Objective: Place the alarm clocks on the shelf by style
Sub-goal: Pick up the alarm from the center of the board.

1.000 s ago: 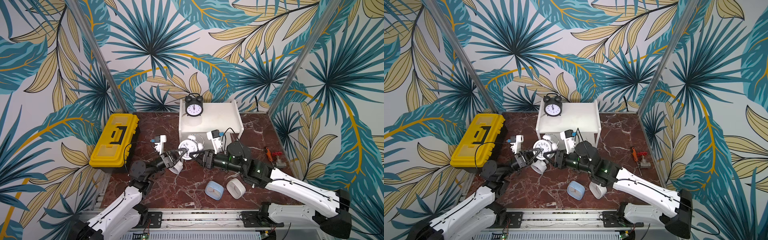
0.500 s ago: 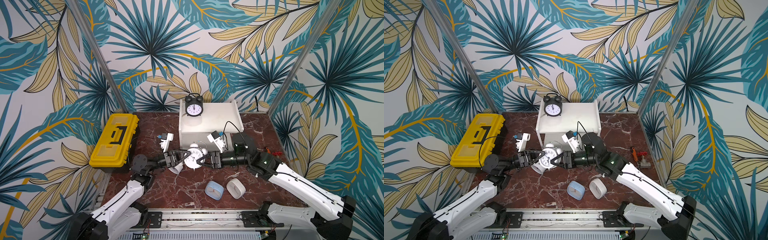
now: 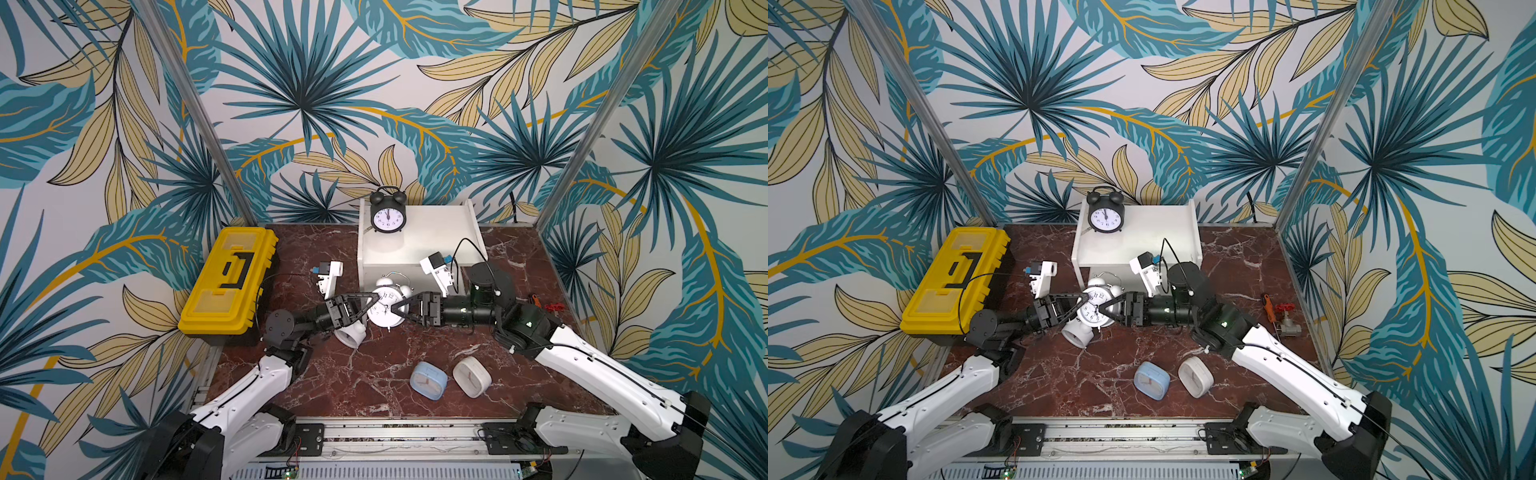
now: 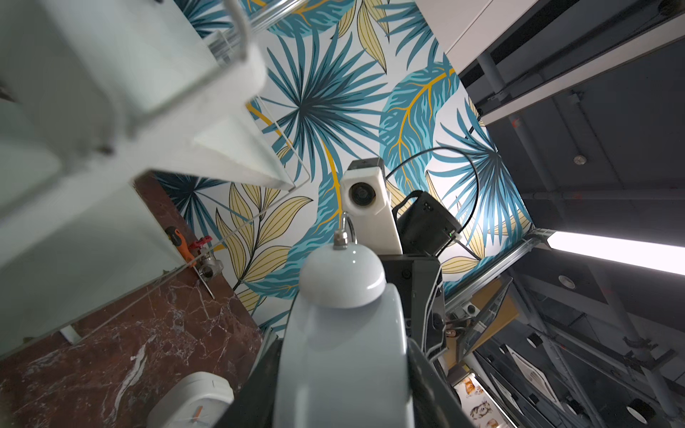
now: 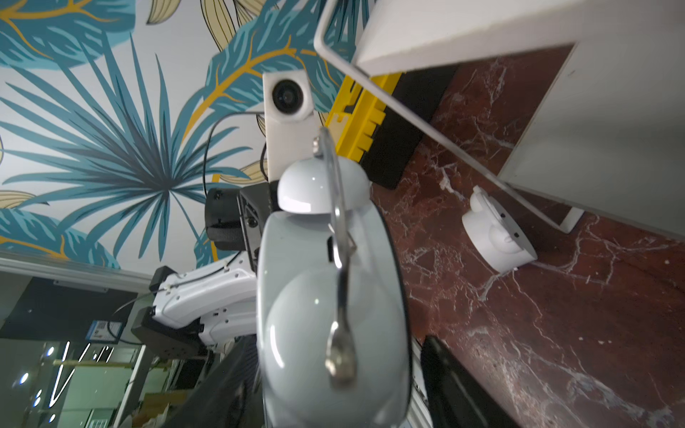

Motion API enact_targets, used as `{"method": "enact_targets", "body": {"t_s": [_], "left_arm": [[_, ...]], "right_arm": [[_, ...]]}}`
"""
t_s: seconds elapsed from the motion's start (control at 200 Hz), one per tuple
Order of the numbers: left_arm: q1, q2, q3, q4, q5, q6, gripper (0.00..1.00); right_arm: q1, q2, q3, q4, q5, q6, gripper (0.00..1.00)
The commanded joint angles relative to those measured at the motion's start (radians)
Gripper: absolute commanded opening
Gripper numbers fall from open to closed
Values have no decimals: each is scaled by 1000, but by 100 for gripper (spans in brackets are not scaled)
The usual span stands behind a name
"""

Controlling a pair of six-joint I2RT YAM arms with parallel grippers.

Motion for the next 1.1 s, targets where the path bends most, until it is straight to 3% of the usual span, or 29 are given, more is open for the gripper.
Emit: {"method": "enact_targets", "body": {"t_s": [0.0, 0.11, 0.205, 0.596, 0.651, 0.706, 0.811, 0.917, 1.097], "left_arm": [[5, 2, -48, 131, -94, -35, 19], [6, 1, -73, 143, -111, -43, 19], [5, -3, -77, 143, -110, -47, 19], [5, -18, -92, 112, -119, -24, 19], [4, -18, -91, 101, -111, -17, 32], [4, -18, -89, 94, -104, -14, 54], [5, -10, -69, 74, -55, 2, 75], [6, -5, -24, 15, 31, 33, 81], [5, -14, 36, -52, 137, 68, 76]], "right_arm": [[66, -45, -103, 210, 241, 69, 76], [107, -49, -162, 339, 334, 98, 76], [123, -29, -148, 342, 350, 88, 74], [129, 1, -104, 283, 322, 66, 30], [128, -3, -87, 241, 333, 56, 26], [126, -9, -76, 216, 326, 39, 24], [106, -19, -41, 141, 274, 14, 19], [46, -10, -10, 96, 115, 22, 16], [-48, 8, 39, 32, -106, 18, 13]]}}
